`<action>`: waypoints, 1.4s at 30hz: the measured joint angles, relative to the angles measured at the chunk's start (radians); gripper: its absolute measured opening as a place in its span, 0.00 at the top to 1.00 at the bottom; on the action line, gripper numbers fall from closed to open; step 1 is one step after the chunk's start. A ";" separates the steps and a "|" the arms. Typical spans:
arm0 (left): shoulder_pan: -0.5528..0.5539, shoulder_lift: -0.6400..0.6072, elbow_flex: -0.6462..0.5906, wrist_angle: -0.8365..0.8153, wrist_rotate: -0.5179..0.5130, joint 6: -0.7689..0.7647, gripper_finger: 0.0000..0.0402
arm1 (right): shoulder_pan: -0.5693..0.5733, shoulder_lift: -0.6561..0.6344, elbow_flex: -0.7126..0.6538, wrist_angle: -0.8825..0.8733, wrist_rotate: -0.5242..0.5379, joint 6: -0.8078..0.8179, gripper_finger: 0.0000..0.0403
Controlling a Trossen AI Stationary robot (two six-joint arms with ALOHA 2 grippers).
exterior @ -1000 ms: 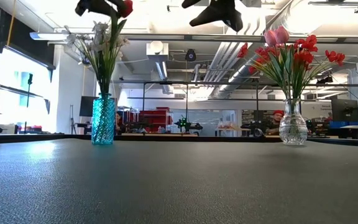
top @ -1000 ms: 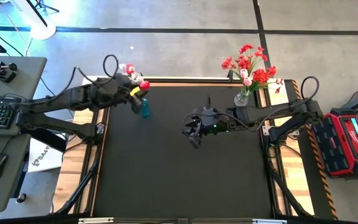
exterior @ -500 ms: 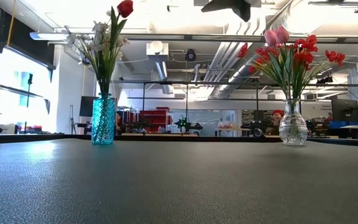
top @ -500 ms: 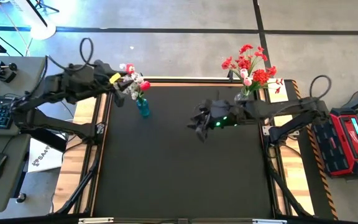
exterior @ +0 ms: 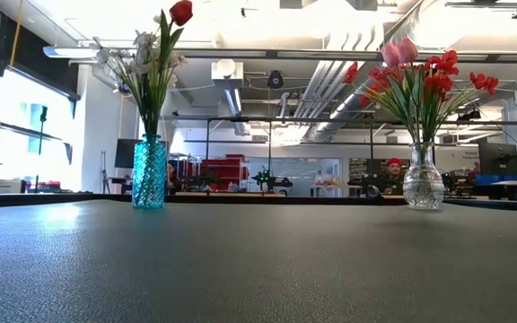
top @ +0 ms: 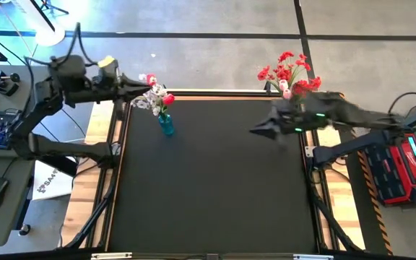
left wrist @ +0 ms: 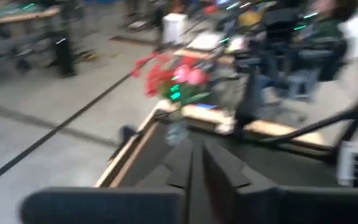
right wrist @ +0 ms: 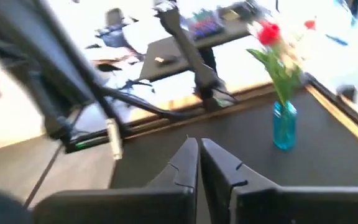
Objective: Sort flowers into vase by color
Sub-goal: Return to Home Position
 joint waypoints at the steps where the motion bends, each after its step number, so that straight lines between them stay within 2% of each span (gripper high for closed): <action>1: 0.011 -0.016 -0.013 0.013 0.042 0.007 0.96 | 0.015 -0.034 0.000 -0.012 0.002 -0.020 0.98; 4: 0.020 -0.076 -0.093 0.042 0.069 0.004 0.98 | 0.058 -0.128 0.000 -0.032 0.081 -0.063 0.99; 9: -0.015 -0.201 -0.328 0.166 0.053 -0.054 1.00 | 0.113 -0.221 -0.028 -0.033 0.203 -0.099 1.00; 12: -0.074 -0.270 -0.485 0.290 0.050 -0.103 1.00 | 0.126 -0.276 -0.126 0.042 0.220 -0.088 1.00; 16: -0.157 -0.347 -0.644 0.437 0.011 -0.104 1.00 | 0.127 -0.353 -0.305 0.229 0.231 -0.049 1.00; 21: -0.270 -0.352 -0.738 0.546 0.069 -0.049 1.00 | 0.127 -0.399 -0.491 0.496 0.239 -0.113 1.00; 26: -0.325 -0.286 -0.813 0.572 0.064 0.007 1.00 | 0.127 -0.395 -0.576 0.494 0.240 -0.214 1.00; 30: -0.330 -0.254 -0.852 0.680 0.068 -0.043 1.00 | 0.129 -0.402 -0.583 0.507 0.322 -0.144 1.00; 34: -0.330 -0.245 -0.864 0.749 0.066 -0.081 1.00 | 0.135 -0.432 -0.584 0.505 0.325 -0.225 1.00; 37: -0.326 -0.247 -0.753 0.643 0.005 -0.121 1.00 | 0.135 -0.478 -0.584 0.521 0.323 -0.229 1.00; 40: -0.328 -0.242 -0.570 0.430 -0.077 -0.053 1.00 | 0.135 -0.527 -0.584 0.535 0.306 -0.242 1.00; 42: -0.328 -0.241 -0.515 0.342 -0.109 -0.046 1.00 | 0.132 -0.553 -0.584 0.521 0.302 -0.257 1.00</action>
